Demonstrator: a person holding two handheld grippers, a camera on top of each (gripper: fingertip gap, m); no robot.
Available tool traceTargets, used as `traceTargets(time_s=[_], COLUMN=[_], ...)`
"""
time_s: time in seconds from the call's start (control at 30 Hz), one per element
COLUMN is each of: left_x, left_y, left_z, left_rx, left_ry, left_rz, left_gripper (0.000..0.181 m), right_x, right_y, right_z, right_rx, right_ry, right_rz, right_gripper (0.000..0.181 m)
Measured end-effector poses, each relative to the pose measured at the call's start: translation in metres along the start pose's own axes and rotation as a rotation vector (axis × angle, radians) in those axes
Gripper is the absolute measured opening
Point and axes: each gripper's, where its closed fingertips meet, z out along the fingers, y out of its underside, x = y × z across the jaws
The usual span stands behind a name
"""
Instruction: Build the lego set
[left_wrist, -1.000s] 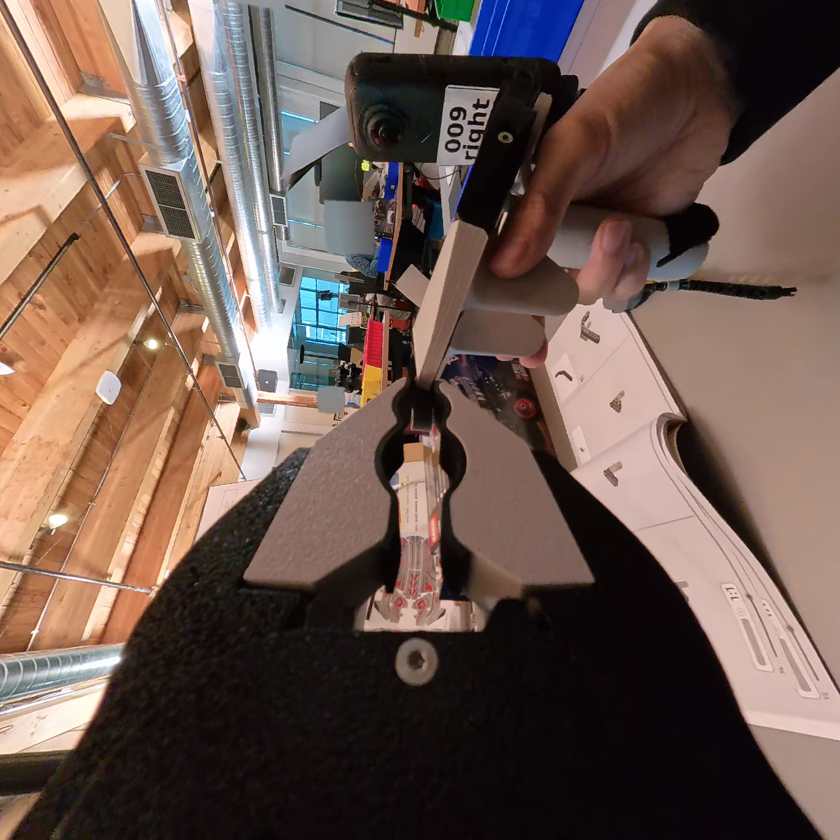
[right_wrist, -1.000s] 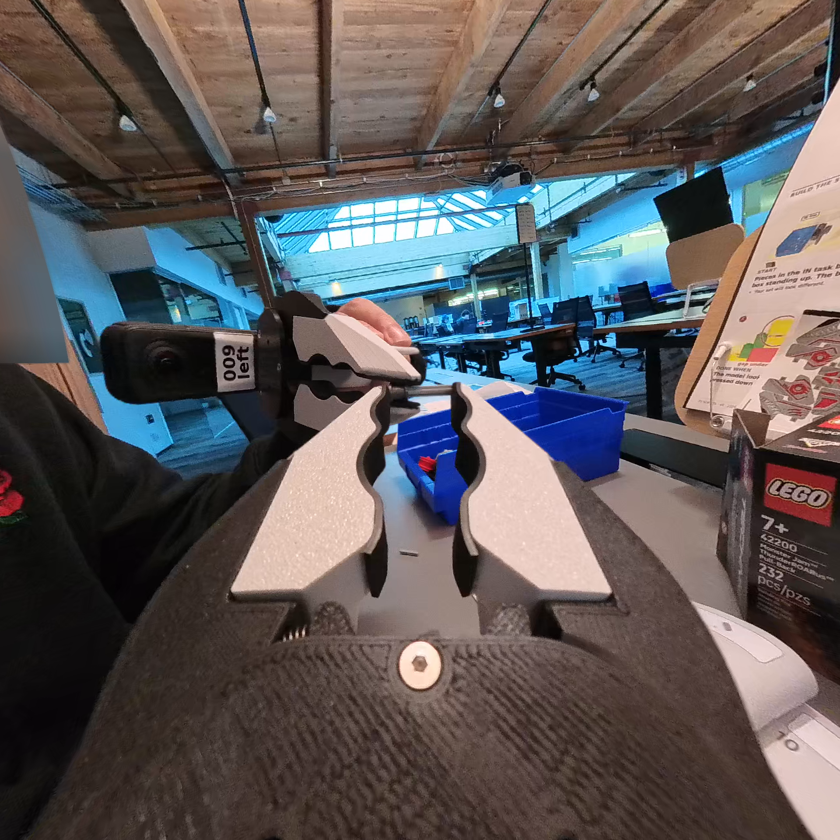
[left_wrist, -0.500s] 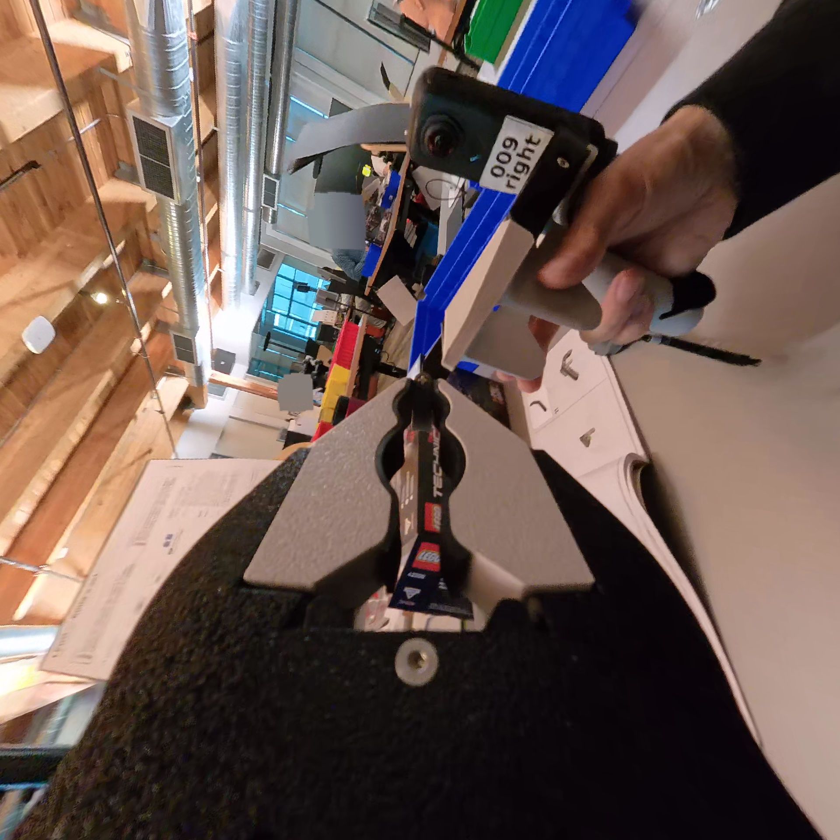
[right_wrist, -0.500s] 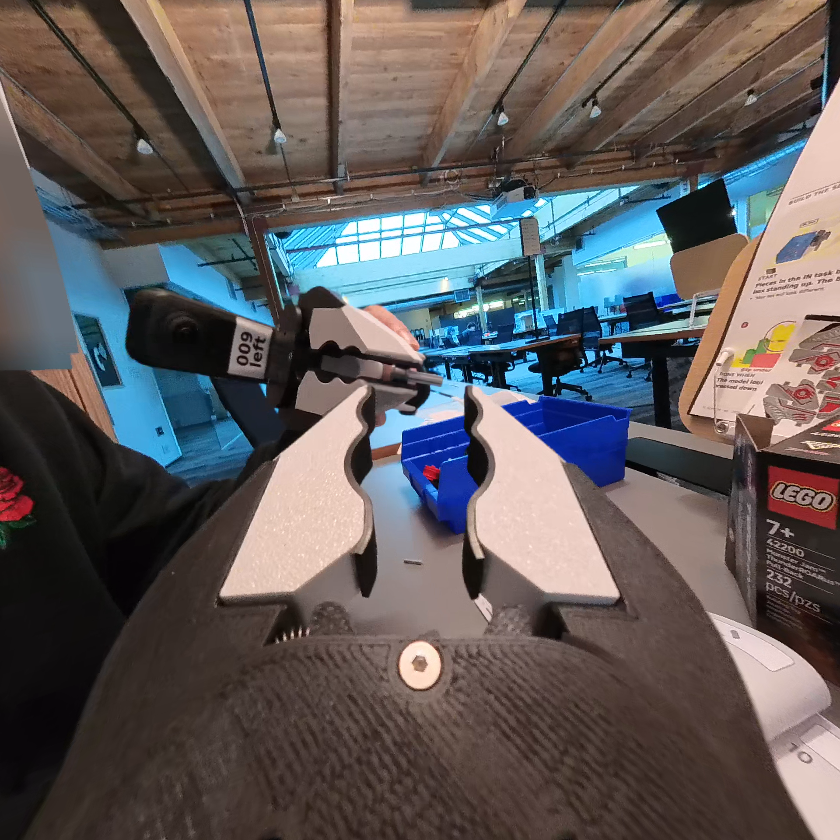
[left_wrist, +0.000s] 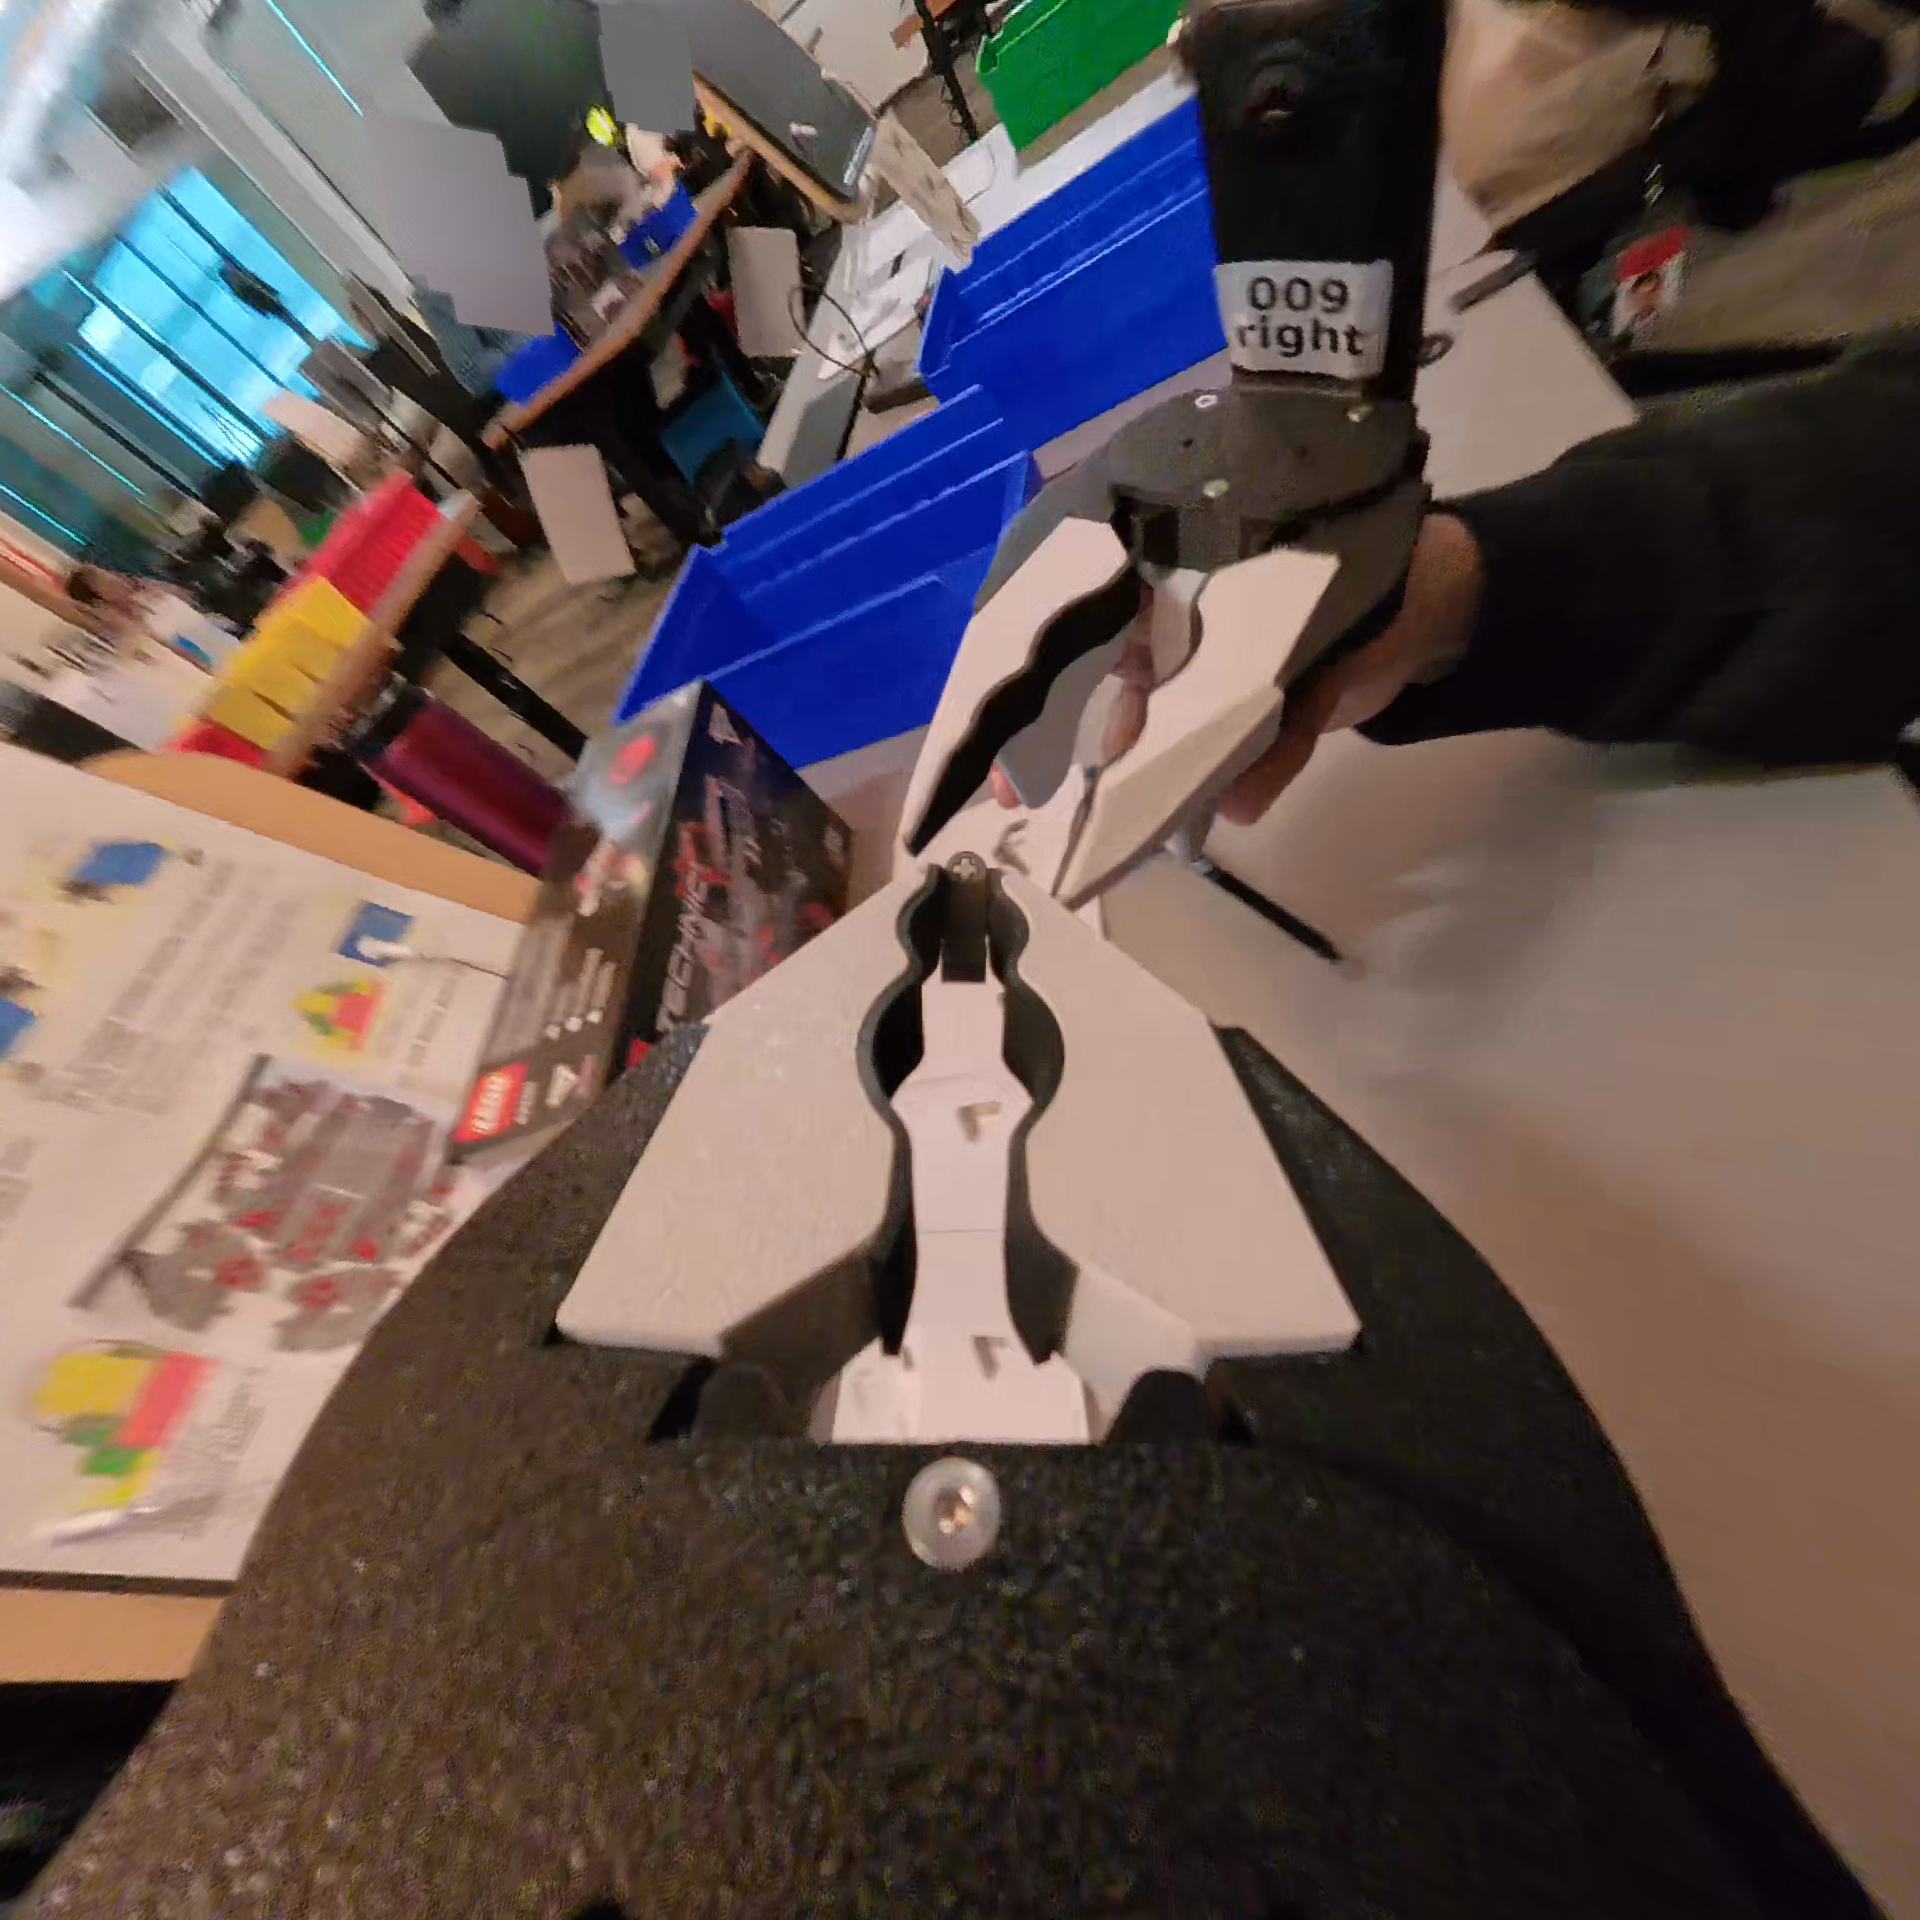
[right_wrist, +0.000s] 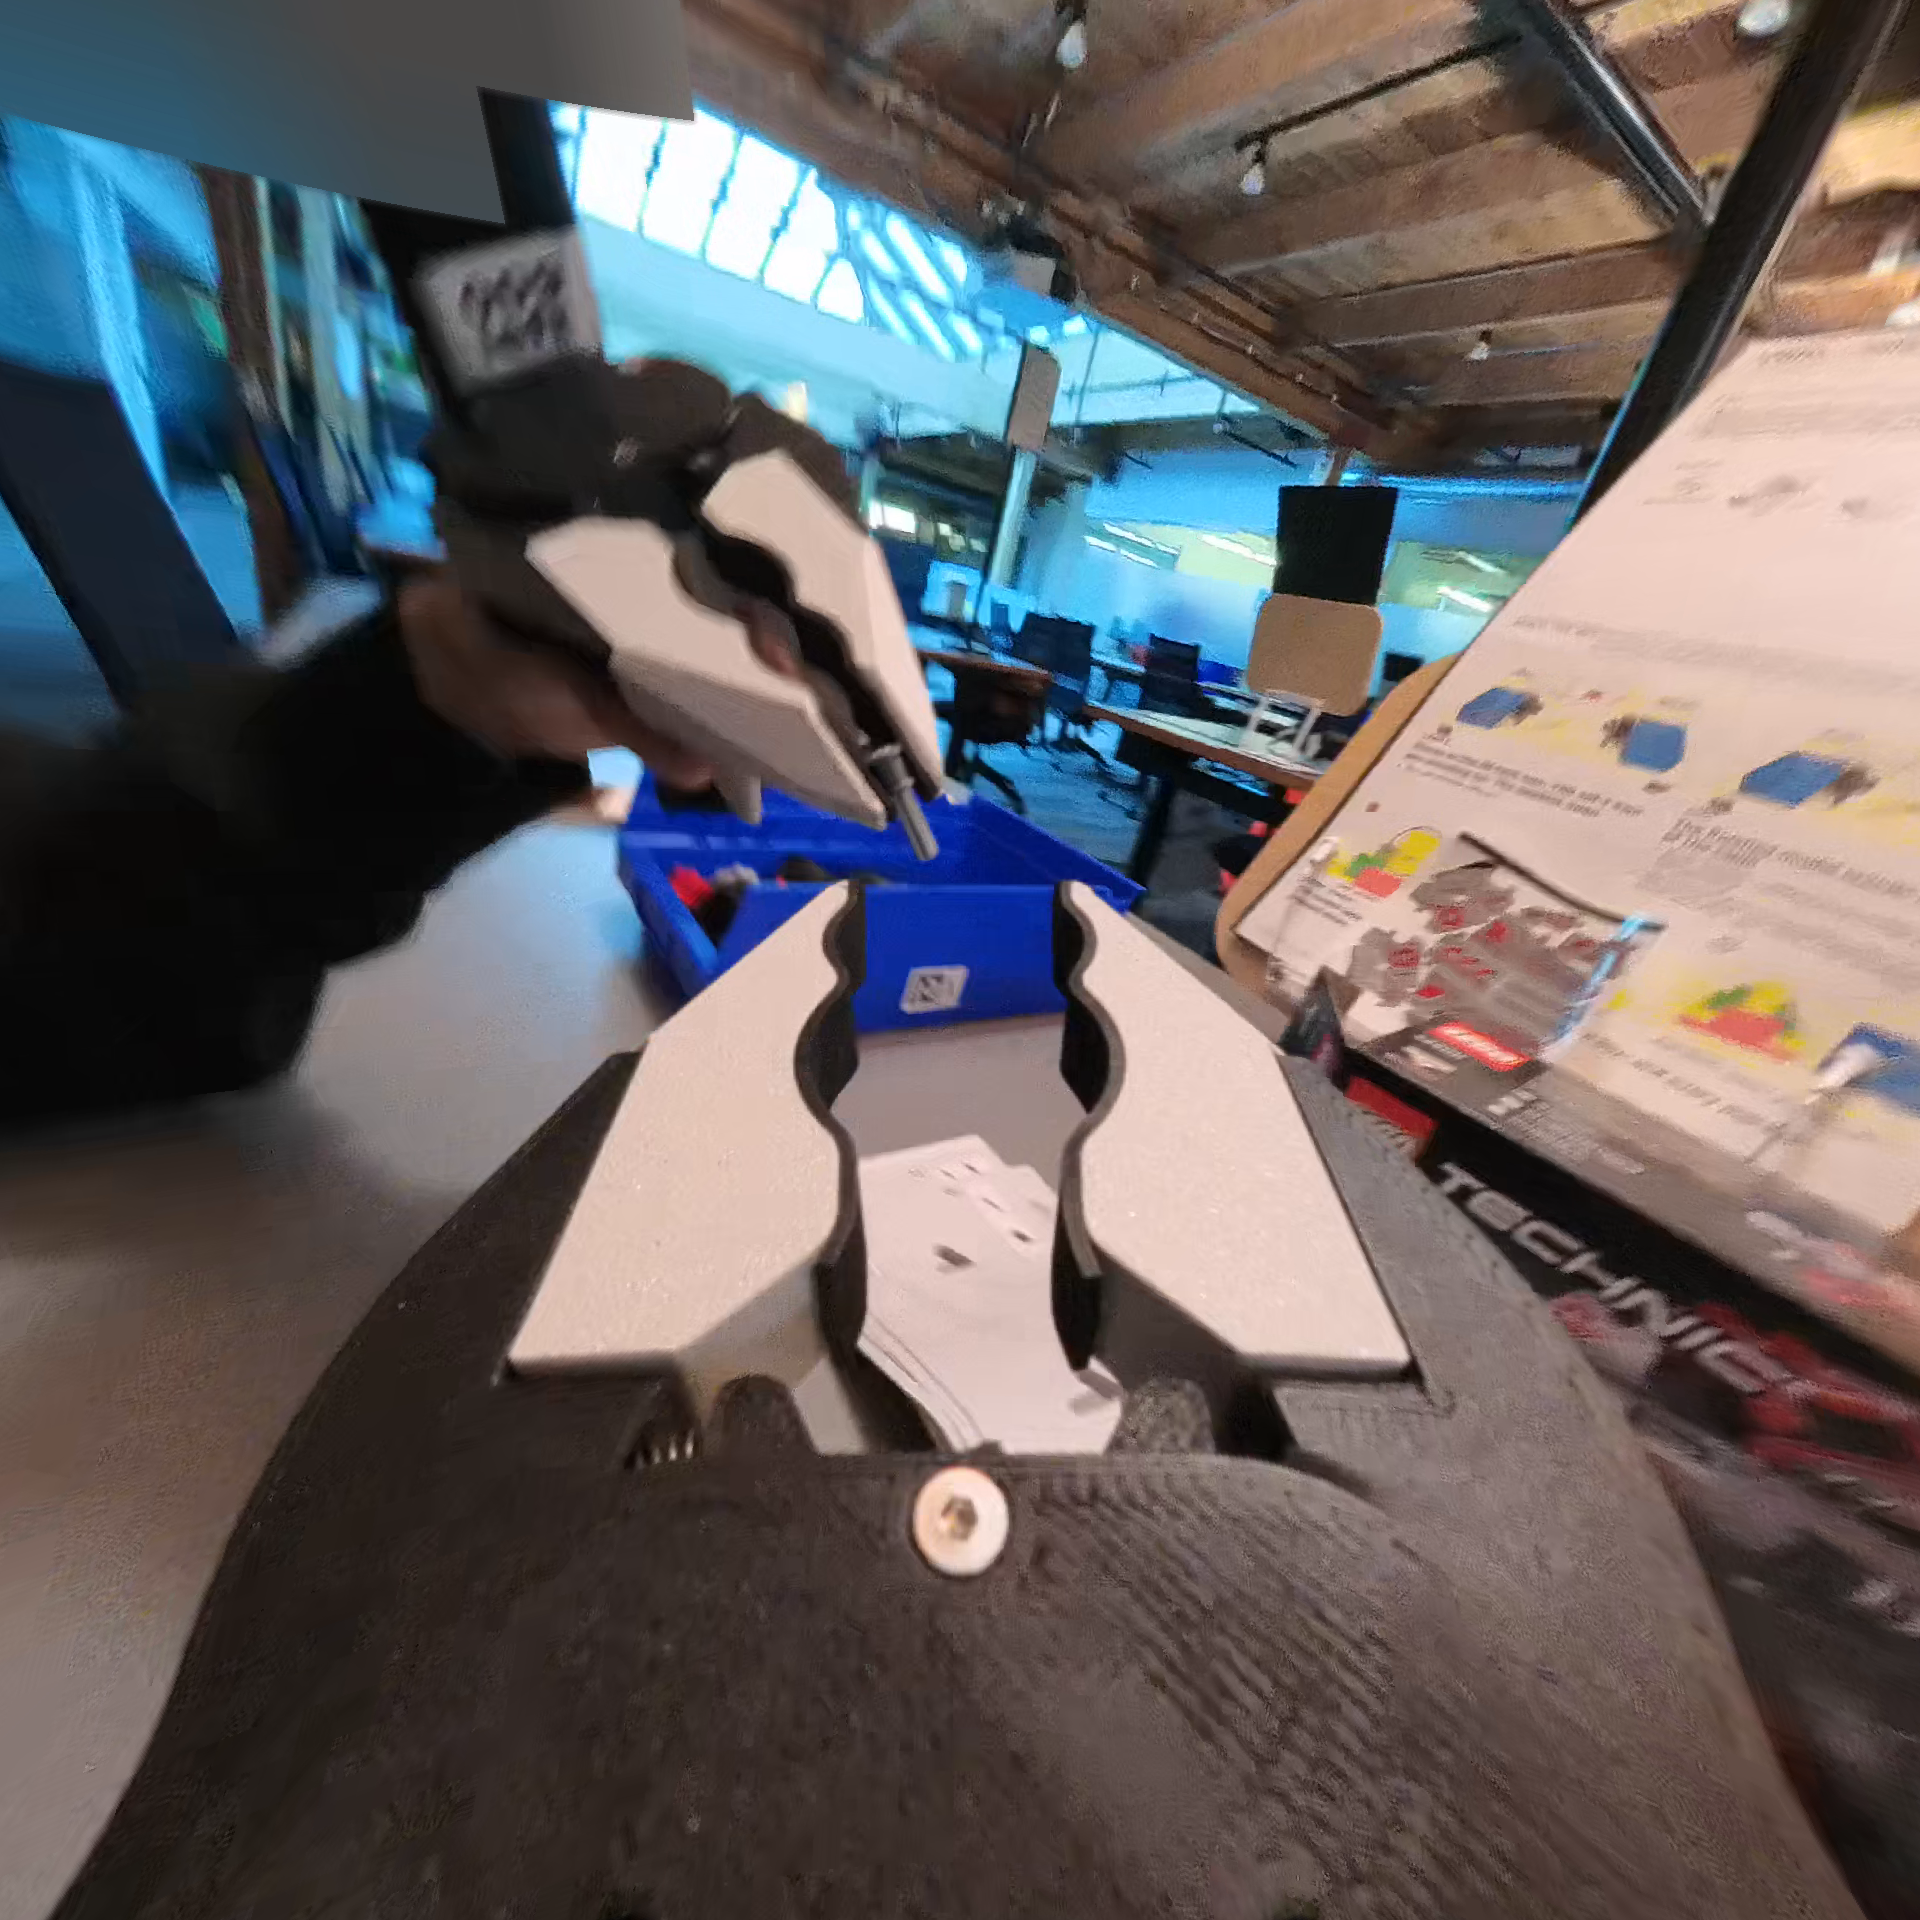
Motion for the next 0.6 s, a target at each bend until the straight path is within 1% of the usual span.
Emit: traceTargets(time_s=[0.03,0.1,0.17,0.27,0.3,0.43,0.6], left_x=[0.000,0.002,0.001,-0.005,-0.006,-0.001,0.013], left_y=[0.001,0.004,0.008,0.022,0.025,0.019,0.008], left_z=[-0.002,-0.005,-0.008,-0.012,-0.013,-0.010,-0.008], left_rx=[-0.002,-0.013,-0.023,-0.075,-0.080,-0.015,0.067], left_ry=[0.019,0.061,0.083,0.079,0.080,0.151,0.265], left_rz=[-0.053,-0.159,-0.240,-0.324,-0.345,-0.424,-0.411], left_gripper=[0.005,0.005,0.005,0.005,0.005,0.005,0.005], right_x=[-0.003,-0.004,-0.008,-0.003,-0.003,-0.014,-0.031], right_y=[0.003,0.009,0.020,0.041,0.044,0.041,0.028], right_z=[0.001,0.004,0.006,0.004,0.004,0.011,0.017], right_rx=[-0.032,-0.078,-0.148,-0.279,-0.296,-0.241,-0.117], right_ry=[0.001,0.037,0.031,0.028,0.027,-0.021,-0.144], right_rz=[-0.076,-0.189,-0.269,-0.319,-0.311,-0.200,0.087], right_gripper=[0.031,0.026,0.028,0.030,0.029,0.022,0.021])
